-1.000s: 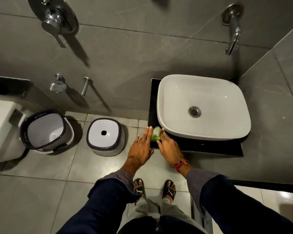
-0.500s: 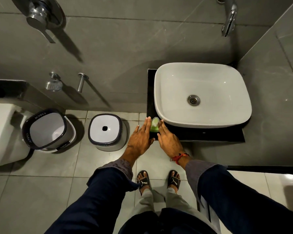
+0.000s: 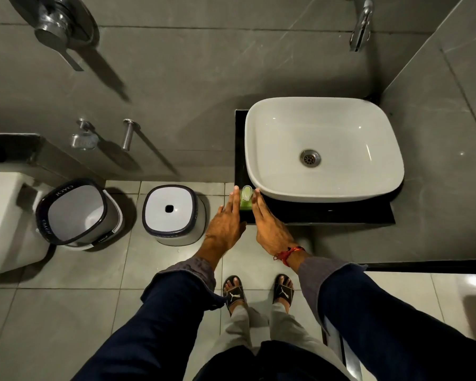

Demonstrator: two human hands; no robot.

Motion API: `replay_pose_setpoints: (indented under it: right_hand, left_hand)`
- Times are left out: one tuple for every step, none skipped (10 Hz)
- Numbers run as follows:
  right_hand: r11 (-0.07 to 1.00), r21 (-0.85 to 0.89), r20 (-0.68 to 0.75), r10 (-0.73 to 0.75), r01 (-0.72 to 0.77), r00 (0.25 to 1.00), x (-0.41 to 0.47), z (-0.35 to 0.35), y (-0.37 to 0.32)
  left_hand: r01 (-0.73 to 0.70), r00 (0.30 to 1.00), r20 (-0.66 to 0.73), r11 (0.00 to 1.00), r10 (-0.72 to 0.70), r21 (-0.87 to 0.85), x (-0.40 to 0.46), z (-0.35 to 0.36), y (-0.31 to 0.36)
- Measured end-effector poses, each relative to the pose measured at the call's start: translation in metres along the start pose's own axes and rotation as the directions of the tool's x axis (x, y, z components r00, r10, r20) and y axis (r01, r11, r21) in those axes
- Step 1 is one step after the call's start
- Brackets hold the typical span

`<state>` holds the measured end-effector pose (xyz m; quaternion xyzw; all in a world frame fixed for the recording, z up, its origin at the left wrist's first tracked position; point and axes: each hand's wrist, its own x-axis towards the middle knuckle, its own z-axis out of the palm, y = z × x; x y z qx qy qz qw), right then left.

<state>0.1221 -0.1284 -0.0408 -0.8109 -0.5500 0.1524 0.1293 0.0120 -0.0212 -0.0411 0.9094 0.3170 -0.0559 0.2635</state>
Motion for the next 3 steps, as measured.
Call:
replay_pose_setpoints:
  right_hand:
    - [1.000,0.000,-0.044,-0.013,0.013,0.999,-0.009,-0.010,-0.001]
    - [0.994,-0.014,-0.232,-0.110,0.110,0.966,0.005,-0.040,0.001]
    - [0.986,-0.118,-0.326,-0.150,0.118,0.933,0.035,-0.104,0.007]
  left_hand:
    - [-0.005,1.000,0.017,0.999,0.004,0.044,-0.002,-0.008,0.000]
    - [-0.018,0.998,-0.059,0.989,0.027,0.145,0.009,-0.035,-0.009]
    - [-0.061,0.975,-0.190,0.958,0.117,0.280,0.023,-0.095,-0.012]
